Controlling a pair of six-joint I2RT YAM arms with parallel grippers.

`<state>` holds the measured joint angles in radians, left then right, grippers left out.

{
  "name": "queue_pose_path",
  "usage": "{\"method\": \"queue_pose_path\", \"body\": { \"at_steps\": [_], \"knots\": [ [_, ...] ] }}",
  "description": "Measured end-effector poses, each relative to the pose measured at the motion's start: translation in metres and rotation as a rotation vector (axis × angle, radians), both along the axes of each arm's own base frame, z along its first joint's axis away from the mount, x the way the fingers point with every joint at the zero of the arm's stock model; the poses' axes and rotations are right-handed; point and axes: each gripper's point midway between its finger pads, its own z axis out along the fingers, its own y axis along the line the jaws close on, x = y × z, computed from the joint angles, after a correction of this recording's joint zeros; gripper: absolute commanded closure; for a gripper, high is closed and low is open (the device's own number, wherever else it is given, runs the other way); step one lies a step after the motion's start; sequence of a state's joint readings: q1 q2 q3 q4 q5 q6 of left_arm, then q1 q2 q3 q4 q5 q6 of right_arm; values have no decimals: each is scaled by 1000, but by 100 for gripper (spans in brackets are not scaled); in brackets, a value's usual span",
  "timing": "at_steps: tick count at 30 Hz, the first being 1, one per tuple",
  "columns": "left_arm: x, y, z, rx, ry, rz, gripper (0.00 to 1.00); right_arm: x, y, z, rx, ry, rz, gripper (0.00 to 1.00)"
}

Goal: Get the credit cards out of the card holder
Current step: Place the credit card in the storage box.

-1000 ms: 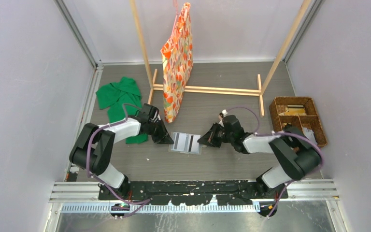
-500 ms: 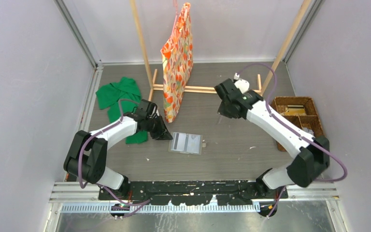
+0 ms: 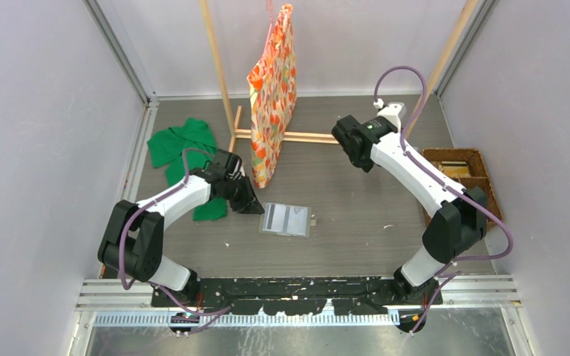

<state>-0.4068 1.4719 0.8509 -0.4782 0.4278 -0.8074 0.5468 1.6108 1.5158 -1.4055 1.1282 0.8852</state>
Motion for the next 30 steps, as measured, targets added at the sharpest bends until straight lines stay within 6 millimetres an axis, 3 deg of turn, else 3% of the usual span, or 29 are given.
{"method": "queue_pose_path", "body": {
  "at_steps": [12, 14, 23, 30],
  "knots": [
    [-2, 1, -2, 6, 10, -4, 90, -34, -117, 13, -237, 74, -269, 99],
    [-2, 0, -3, 6, 16, -10, 90, -38, -130, 13, -256, 81, -304, 100],
    [-8, -4, 3, -25, 11, -71, 89, -52, -160, 26, -390, 77, -401, 99],
    [-13, -6, 13, -60, -20, -102, 88, -63, -174, -1, -451, 137, -438, 100]
  ]
}}
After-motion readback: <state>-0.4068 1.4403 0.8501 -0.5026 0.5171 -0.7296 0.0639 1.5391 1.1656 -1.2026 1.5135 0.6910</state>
